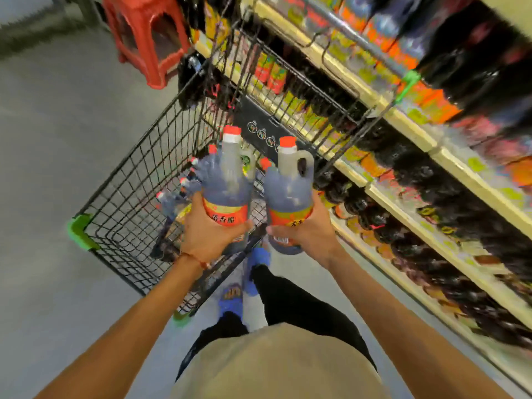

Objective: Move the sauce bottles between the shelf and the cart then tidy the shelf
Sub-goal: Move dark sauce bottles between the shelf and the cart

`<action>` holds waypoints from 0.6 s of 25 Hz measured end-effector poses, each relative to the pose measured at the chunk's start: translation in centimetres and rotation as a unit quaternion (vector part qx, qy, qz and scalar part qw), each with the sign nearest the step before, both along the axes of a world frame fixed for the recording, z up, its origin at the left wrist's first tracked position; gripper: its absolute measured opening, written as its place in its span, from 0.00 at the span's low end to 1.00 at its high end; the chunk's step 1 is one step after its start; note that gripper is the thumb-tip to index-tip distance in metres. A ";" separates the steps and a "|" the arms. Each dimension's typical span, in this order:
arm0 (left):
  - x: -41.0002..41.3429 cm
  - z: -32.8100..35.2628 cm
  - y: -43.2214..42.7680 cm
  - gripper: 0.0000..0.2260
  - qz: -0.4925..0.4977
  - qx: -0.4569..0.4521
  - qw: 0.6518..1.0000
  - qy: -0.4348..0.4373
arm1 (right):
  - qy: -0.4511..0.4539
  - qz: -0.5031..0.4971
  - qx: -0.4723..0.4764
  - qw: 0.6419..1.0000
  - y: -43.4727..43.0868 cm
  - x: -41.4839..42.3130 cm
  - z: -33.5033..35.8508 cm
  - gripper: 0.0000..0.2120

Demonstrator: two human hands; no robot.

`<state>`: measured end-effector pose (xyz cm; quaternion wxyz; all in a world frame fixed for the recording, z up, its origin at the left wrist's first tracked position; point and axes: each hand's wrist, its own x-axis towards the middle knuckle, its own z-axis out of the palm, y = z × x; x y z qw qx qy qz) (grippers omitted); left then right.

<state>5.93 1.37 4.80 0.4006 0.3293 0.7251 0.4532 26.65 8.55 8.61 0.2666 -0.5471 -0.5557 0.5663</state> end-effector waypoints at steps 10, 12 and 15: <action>12.8 4.7 3.9 0.38 -0.247 0.080 0.966 0.024 | -0.041 -0.264 0.051 0.962 -8.7 12.9 2.6 0.44; 16.3 5.4 4.3 0.38 -0.295 0.082 0.952 0.020 | -0.045 -0.305 0.054 0.950 -10.6 15.8 3.1 0.42; 22.5 6.5 4.3 0.38 -0.365 0.100 0.926 0.014 | -0.040 -0.368 0.047 0.928 -13.6 20.6 4.0 0.41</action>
